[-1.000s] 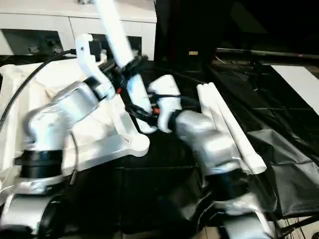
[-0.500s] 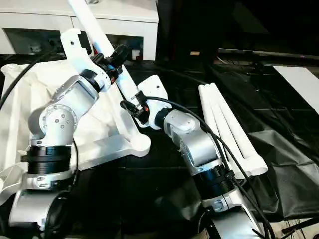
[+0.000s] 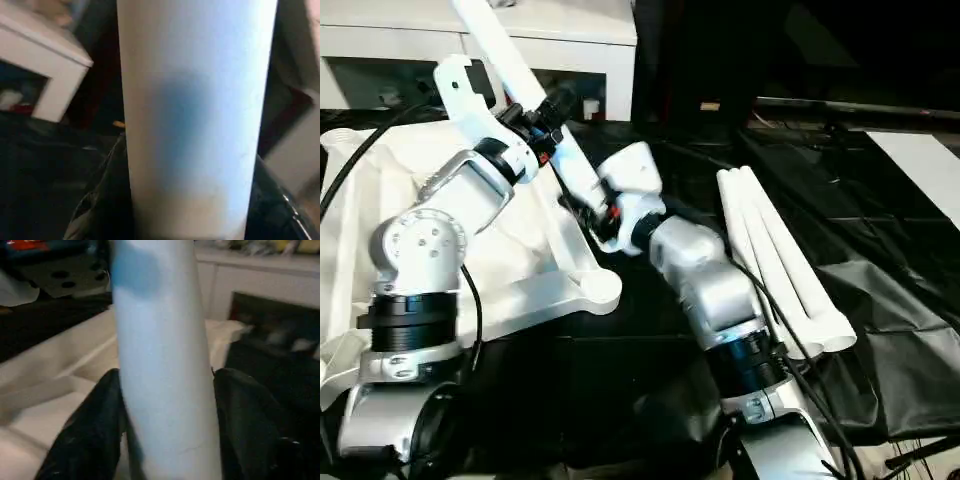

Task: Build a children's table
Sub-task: Pick table leg

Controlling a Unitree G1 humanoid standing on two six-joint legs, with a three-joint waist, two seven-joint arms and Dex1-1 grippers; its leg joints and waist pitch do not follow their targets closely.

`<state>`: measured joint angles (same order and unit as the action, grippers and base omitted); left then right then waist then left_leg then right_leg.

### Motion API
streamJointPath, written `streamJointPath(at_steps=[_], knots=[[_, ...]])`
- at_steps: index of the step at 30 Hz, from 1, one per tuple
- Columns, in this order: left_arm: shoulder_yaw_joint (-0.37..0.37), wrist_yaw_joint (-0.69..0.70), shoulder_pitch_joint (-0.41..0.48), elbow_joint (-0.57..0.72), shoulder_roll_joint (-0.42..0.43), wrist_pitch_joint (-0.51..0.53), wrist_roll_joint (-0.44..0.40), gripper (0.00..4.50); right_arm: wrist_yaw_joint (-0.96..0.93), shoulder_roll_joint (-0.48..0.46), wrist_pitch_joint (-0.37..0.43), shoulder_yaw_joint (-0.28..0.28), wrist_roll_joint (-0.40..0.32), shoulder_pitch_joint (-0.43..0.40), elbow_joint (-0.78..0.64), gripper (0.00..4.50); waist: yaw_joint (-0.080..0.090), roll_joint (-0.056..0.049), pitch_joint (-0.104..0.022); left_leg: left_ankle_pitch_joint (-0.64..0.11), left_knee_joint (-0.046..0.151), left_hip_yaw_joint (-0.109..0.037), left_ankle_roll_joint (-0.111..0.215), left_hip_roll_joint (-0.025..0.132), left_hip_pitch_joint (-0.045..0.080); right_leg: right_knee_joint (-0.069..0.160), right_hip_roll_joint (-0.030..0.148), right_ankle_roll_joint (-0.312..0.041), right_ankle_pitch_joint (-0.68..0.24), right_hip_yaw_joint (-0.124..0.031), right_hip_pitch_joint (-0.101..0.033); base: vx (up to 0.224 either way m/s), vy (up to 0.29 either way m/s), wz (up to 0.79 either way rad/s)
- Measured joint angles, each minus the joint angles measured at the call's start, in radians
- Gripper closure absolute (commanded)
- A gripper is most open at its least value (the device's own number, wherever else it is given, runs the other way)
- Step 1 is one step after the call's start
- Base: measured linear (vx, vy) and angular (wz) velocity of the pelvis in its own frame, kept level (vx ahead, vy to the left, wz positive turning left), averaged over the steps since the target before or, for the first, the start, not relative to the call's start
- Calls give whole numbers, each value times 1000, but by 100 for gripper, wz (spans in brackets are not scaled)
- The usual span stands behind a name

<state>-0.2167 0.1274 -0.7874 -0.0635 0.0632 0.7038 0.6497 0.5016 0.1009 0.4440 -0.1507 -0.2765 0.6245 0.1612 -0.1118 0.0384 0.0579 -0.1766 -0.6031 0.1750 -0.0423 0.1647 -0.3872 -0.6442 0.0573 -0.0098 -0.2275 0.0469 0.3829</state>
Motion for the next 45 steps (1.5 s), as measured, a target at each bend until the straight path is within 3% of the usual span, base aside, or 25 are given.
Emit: streamJointPath(at_steps=[9,17,18,22,23,37,39,43,45], knots=[[127,339,12,90,176,156,109,265,262,169,198,-6,-133,-1,-99,73,0,-1,0,0,0,0,0,0,1,-1,0,0,0,0,0,0,0,0],[150,470,12,100,225,202,143,266,362,242,297,-23,-192,-11,-156,73,-1,-2,1,0,0,0,0,0,1,-1,0,0,0,0,0,0,0,0],[150,479,12,100,228,206,144,266,369,245,307,-22,-199,-13,-159,100,-2,-2,1,0,0,0,0,0,1,-1,0,0,0,0,0,0,0,0],[152,510,12,100,245,213,163,266,393,256,353,-21,-238,-35,-181,112,-2,-2,1,0,0,0,0,0,1,-1,0,0,0,0,0,0,0,0],[152,515,12,100,244,214,163,266,395,258,358,-21,-241,-35,-184,137,-2,-2,1,0,0,0,0,0,1,-1,0,0,0,0,0,0,0,0],[140,524,12,99,248,214,164,266,391,243,383,-21,-263,-35,-204,247,-2,-2,1,0,0,0,0,0,1,-1,0,0,0,0,0,0,0,0],[135,509,9,88,239,203,157,210,376,232,380,-19,-262,-36,-203,255,-2,-2,1,0,0,0,0,0,1,-1,0,0,0,0,0,0,0,0],[119,420,-2,51,197,189,128,187,266,184,333,-8,-213,-39,-190,259,-3,-2,1,1,0,0,-1,0,1,-1,0,-1,0,0,0,0,0,0],[118,378,-3,38,182,181,106,154,222,176,301,-8,-178,-38,-185,261,-3,-2,1,1,0,0,-2,0,1,-1,0,-1,0,0,0,0,0,0]])
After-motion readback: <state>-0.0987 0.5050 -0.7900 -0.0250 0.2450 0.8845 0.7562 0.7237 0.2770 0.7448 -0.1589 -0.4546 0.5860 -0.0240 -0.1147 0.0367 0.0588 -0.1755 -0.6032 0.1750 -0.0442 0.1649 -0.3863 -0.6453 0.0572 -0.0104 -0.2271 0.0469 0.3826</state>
